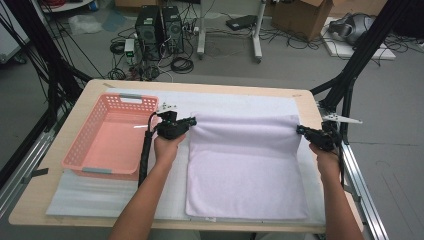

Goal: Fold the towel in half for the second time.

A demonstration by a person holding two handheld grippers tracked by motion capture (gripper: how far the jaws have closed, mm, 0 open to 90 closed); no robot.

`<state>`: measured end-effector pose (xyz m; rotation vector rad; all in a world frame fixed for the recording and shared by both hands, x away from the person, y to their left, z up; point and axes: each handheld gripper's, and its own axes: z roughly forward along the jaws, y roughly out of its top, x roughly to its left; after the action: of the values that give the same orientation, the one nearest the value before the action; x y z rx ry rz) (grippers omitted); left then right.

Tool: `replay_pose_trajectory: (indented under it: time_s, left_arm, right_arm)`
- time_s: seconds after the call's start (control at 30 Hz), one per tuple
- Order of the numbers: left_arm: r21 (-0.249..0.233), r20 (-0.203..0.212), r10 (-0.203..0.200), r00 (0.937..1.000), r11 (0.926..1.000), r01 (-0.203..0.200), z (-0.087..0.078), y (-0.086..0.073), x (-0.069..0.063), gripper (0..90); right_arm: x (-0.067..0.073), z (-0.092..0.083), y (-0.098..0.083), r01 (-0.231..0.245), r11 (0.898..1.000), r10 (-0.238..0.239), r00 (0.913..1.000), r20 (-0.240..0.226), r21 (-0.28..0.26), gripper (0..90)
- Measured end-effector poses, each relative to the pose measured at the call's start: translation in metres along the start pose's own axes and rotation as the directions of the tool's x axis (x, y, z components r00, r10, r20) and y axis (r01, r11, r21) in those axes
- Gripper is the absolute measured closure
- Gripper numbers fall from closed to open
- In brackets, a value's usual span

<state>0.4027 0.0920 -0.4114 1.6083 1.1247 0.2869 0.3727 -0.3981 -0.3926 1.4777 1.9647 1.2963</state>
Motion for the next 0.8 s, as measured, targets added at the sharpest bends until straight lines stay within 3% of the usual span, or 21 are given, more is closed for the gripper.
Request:
replay_pose_trajectory:
  time_s: [0.13, 0.2, 0.5, 0.8]
  left_arm:
    - [-0.002, 0.022, -0.002, 0.9998, 1.0, 0.002, -0.014, -0.008, -0.007, 85.5]
    - [0.018, 0.021, 0.03, 0.9993, 0.9994, -0.03, -0.021, -0.011, -0.012, 85.5]
    - [0.033, 0.053, 0.082, 0.9952, 0.996, -0.084, -0.047, -0.037, -0.027, 85.4]
    - [0.066, 0.091, 0.085, 0.9922, 0.9937, -0.091, -0.064, -0.07, -0.035, 85.4]
  right_arm:
    - [0.004, -0.013, -0.01, -0.006, 1.0, 0.006, 0.9997, -0.022, -0.001, 86.8]
    - [0.007, -0.02, -0.015, 0.005, 1.0, -0.005, 0.9996, -0.028, -0.003, 86.8]
    - [0.019, -0.044, -0.042, 0.029, 1.0, -0.029, 0.9983, -0.05, -0.004, 86.8]
    - [0.024, -0.059, -0.073, 0.018, 1.0, -0.018, 0.997, -0.075, 0.01, 86.8]
